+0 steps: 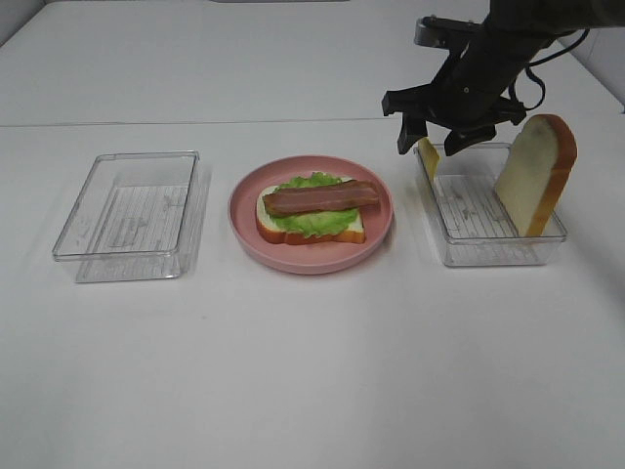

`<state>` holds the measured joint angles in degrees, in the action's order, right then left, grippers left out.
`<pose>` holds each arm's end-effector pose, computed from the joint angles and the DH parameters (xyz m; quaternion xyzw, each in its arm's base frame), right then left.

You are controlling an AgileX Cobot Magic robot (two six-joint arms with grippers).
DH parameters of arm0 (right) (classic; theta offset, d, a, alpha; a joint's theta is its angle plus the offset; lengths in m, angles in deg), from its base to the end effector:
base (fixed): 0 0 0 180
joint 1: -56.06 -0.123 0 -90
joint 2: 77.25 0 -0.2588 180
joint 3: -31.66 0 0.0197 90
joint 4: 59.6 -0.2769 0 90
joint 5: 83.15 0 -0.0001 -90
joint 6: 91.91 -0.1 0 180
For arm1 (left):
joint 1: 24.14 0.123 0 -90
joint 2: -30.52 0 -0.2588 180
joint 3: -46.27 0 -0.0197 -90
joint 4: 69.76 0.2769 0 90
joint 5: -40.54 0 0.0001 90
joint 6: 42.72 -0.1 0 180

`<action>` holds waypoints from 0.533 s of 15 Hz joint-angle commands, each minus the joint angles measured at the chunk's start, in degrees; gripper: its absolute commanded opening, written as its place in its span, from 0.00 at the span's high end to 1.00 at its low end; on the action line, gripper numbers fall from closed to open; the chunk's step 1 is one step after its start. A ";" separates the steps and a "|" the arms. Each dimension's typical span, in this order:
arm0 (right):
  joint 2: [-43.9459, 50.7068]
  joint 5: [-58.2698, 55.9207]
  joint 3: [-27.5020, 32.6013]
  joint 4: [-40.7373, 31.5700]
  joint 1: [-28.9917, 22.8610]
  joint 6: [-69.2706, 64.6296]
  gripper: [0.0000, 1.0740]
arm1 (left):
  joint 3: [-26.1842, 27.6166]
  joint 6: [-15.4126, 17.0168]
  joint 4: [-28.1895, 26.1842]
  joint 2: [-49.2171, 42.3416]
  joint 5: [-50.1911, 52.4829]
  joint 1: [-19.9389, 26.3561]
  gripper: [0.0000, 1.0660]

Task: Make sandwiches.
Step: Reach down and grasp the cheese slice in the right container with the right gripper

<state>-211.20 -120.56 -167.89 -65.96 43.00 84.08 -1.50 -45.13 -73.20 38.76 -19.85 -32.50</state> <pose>0.4731 0.1167 0.1250 -0.0420 0.9681 0.0790 0.2340 0.0506 -0.0127 0.2868 0.0809 0.8457 -0.0573 0.5245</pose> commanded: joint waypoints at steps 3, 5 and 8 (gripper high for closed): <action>-0.74 1.15 -0.34 0.86 0.34 -0.52 0.54 | -0.11 -0.06 -0.06 -1.15 0.52 -0.23 0.26; -0.74 1.15 -0.34 2.41 0.34 -1.66 0.63 | -0.11 -0.06 -0.06 -1.15 0.52 -0.23 0.26; -0.74 1.20 -0.34 2.41 0.34 -1.66 0.70 | -0.11 -0.06 -0.06 -1.15 0.52 -0.23 0.26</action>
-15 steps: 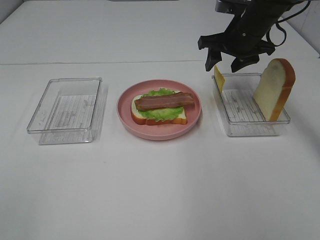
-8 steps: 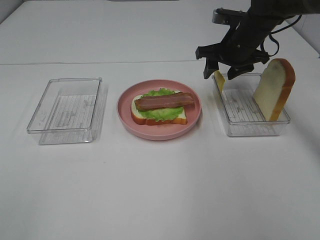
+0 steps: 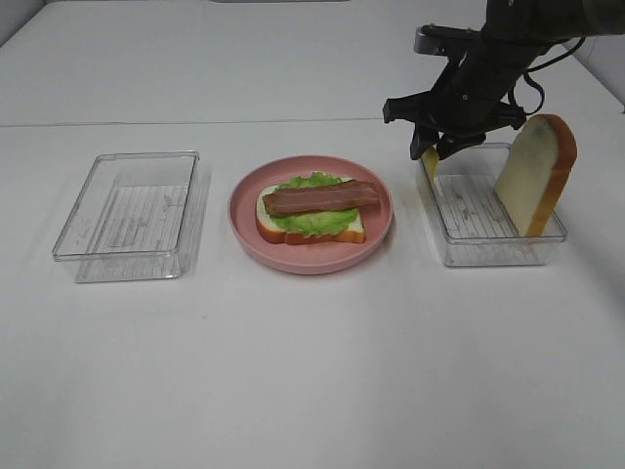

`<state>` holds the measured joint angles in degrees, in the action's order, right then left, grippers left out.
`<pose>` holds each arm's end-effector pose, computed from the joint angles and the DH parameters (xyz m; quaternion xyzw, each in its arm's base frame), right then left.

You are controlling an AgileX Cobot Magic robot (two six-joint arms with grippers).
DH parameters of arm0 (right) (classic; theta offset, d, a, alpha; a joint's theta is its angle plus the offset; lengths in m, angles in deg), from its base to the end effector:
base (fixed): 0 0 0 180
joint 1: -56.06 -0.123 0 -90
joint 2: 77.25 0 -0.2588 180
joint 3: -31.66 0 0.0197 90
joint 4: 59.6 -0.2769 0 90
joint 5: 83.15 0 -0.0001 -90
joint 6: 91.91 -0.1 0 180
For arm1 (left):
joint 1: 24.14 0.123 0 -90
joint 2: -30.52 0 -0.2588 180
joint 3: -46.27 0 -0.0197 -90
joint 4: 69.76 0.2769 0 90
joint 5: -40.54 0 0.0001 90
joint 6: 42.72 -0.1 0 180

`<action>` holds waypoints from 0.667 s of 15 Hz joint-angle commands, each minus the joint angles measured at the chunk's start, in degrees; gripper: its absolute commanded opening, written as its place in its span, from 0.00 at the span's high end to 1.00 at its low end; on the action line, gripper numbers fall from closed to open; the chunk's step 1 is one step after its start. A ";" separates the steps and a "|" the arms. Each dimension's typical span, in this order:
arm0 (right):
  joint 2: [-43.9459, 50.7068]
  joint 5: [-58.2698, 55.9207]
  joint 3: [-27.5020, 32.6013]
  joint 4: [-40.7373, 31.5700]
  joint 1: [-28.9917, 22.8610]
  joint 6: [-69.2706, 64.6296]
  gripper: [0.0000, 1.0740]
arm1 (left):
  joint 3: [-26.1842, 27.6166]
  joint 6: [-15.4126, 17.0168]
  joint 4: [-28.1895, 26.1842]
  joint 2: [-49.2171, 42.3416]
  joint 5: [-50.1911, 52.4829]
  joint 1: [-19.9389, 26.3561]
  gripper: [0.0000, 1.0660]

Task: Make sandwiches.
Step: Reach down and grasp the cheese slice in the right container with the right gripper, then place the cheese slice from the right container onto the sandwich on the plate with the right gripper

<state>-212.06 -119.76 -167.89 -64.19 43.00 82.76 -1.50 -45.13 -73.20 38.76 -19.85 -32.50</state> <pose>0.4746 0.1150 0.1182 -0.0400 0.9687 0.0694 0.2348 0.0506 -0.0127 0.2868 0.0809 0.8457 -0.0573 0.5245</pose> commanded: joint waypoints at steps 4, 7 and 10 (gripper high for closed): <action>0.11 0.40 -0.34 1.15 0.34 -0.34 0.85 | -0.11 -0.06 -0.06 -1.15 0.52 -0.23 0.26; 0.11 0.17 -0.34 2.18 0.34 -0.23 1.00 | -0.11 -0.06 -0.06 -1.15 0.52 -0.23 0.26; 0.11 -0.11 -0.34 2.18 0.34 0.17 1.00 | -0.11 -0.06 -0.06 -1.15 0.52 -0.23 0.26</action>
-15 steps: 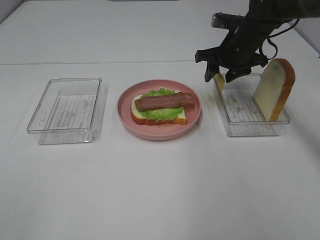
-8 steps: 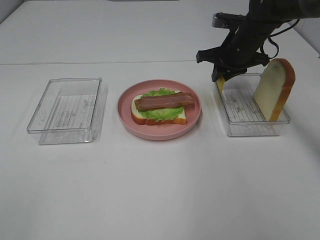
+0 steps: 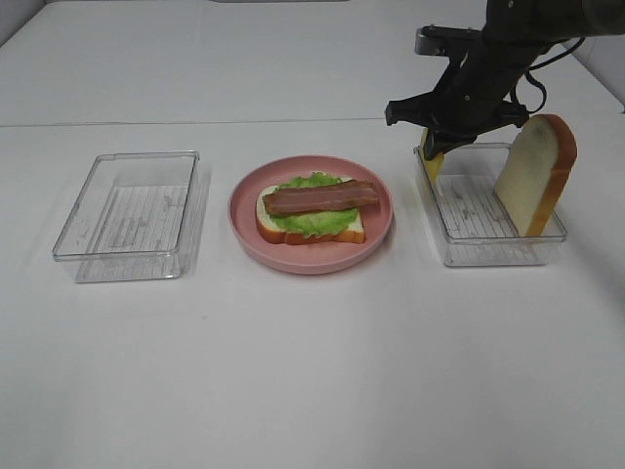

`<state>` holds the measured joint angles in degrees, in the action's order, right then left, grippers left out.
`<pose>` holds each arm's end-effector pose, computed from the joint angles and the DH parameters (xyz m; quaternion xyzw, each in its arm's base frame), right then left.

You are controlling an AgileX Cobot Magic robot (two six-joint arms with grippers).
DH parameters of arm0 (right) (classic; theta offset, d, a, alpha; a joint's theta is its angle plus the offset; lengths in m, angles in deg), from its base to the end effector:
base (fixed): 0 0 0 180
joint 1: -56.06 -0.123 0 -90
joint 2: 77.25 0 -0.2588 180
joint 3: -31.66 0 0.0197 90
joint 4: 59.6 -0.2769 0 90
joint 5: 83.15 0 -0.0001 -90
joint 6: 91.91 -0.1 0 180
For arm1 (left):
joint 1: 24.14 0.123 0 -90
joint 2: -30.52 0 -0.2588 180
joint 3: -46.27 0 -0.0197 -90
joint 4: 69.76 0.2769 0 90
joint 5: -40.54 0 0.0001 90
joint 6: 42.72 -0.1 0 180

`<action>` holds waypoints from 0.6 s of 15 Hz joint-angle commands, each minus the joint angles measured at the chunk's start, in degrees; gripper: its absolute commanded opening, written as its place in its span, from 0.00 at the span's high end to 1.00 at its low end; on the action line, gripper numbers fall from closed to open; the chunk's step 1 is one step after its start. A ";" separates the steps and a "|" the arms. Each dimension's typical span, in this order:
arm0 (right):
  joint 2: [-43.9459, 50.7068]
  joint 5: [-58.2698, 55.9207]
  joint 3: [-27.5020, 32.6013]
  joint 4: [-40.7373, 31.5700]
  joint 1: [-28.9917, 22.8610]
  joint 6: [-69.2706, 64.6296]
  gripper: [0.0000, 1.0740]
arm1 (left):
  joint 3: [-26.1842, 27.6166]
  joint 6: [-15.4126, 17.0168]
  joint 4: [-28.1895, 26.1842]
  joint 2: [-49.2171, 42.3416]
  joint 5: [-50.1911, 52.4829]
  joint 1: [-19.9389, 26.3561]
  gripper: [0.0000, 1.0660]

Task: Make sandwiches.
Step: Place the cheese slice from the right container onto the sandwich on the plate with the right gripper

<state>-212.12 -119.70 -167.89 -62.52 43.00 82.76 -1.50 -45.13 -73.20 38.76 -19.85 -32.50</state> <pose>0.4751 0.1133 0.1176 -0.0492 0.9686 0.0583 0.2367 0.0506 -0.0127 0.2868 0.0809 0.8457 -0.0573 0.5245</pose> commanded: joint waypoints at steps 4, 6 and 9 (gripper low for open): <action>1.89 -1.83 -0.34 0.46 0.34 0.17 1.00 | -0.11 -0.06 -0.06 -1.15 0.52 -0.23 0.26; 4.41 -2.01 -0.34 0.23 0.34 0.17 1.00 | -0.11 -0.06 -0.06 -1.15 0.52 -0.23 0.26; 8.02 -2.64 -0.34 -2.06 0.17 1.26 1.00 | -0.11 -0.06 -0.06 -1.15 0.52 -0.23 0.26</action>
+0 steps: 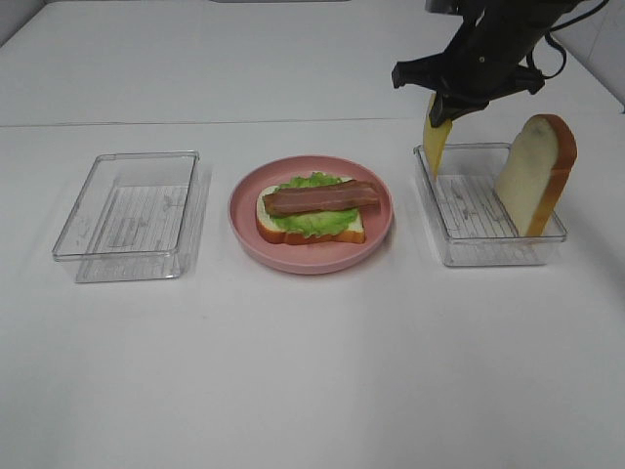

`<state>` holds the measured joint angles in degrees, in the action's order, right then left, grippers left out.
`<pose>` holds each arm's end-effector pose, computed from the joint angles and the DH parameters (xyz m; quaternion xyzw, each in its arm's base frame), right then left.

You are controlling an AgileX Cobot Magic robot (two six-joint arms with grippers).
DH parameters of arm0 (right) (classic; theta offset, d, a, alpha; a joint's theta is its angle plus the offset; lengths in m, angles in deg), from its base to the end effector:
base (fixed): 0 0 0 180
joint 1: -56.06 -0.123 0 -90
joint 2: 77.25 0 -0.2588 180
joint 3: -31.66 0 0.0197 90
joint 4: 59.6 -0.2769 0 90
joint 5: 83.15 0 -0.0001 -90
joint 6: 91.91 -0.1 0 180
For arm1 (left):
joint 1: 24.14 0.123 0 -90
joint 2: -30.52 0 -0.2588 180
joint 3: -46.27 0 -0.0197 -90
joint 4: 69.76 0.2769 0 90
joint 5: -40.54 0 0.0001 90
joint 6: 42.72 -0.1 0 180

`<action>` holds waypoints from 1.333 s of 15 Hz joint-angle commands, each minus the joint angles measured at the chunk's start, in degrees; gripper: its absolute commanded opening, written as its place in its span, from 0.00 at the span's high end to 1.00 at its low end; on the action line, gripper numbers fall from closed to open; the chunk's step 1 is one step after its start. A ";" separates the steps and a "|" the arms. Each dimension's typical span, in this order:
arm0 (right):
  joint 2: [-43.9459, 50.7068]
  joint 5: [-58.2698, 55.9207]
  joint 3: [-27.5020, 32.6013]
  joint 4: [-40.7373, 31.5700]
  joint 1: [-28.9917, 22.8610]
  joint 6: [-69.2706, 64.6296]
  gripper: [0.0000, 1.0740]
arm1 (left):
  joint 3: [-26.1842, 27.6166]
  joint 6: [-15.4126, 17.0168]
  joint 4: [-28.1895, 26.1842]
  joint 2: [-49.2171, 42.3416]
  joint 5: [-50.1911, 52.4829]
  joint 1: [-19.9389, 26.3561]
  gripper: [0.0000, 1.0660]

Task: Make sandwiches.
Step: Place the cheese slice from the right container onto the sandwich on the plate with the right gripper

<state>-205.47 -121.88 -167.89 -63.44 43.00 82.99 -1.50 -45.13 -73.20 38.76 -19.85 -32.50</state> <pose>0.4692 0.1131 0.1722 -0.0474 0.9583 0.0714 0.2727 0.0506 -0.0127 0.2868 0.0809 0.8457 -0.0573 0.5245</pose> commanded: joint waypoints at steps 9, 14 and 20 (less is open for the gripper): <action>2.69 -5.33 1.09 -37.01 -6.76 24.58 1.00 | -0.11 -0.06 -0.17 -1.15 0.52 -0.23 0.26; -3.44 -1.26 1.09 -45.15 -11.69 24.58 1.00 | -0.11 -0.06 -0.17 -1.15 0.52 -0.23 0.26; -6.36 3.72 1.09 -37.18 -11.34 19.25 1.00 | -0.11 -0.06 -0.17 -1.15 0.52 -0.23 0.26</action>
<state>-212.00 -118.67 -167.03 -101.60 31.48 103.16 -1.50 -45.13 -73.20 38.76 -19.85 -32.50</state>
